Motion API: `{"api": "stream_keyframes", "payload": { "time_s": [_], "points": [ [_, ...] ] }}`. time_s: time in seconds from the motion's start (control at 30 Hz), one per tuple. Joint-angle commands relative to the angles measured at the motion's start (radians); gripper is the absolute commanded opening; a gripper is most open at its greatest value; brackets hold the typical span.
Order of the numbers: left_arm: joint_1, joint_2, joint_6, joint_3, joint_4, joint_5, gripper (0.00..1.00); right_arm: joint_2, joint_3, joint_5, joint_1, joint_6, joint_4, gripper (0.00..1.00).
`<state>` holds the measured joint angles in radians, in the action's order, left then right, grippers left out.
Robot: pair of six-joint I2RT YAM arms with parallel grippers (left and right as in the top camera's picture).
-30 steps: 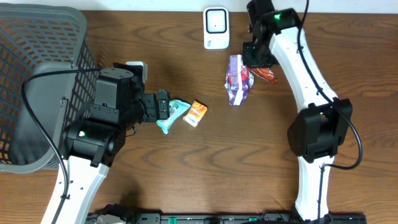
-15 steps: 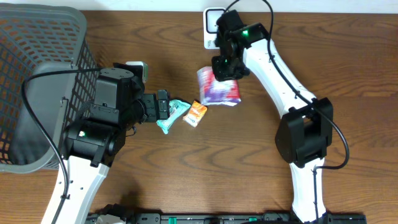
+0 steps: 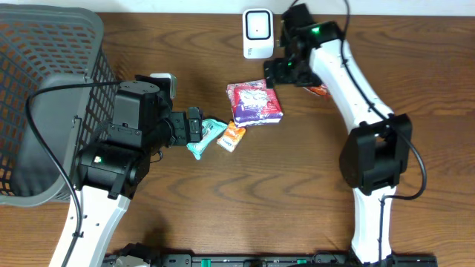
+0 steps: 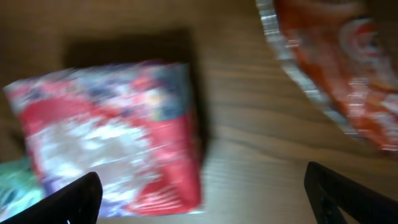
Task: Scan the item barcode
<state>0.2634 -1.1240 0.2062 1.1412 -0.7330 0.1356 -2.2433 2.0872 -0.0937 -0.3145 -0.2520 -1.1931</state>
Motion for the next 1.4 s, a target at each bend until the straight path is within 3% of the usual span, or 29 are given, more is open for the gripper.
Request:
{"api": "stream_keyframes", "payload": {
  "time_s": [0.0, 0.23, 0.5, 0.73, 1.37],
  "points": [
    [-0.004, 0.001, -0.006, 0.008, 0.0, 0.006, 0.98, 0.007, 0.024, 0.071, 0.035, 0.0, -0.01, 0.99],
    [-0.004, 0.001, -0.006, 0.008, 0.0, 0.005, 0.98, -0.001, -0.026, 0.093, 0.061, 0.026, -0.005, 0.99],
    [-0.004, 0.001, -0.006, 0.008, 0.0, 0.006, 0.98, -0.004, -0.174, -0.256, 0.06, 0.1, 0.179, 0.99],
    [-0.004, 0.001, -0.006, 0.008, 0.0, 0.006, 0.98, -0.007, -0.283, -0.403, 0.06, 0.105, 0.272, 0.99],
    [-0.004, 0.001, -0.006, 0.008, 0.0, 0.006, 0.98, 0.028, -0.238, -0.376, 0.058, 0.104, 0.26, 0.98]
  ]
}}
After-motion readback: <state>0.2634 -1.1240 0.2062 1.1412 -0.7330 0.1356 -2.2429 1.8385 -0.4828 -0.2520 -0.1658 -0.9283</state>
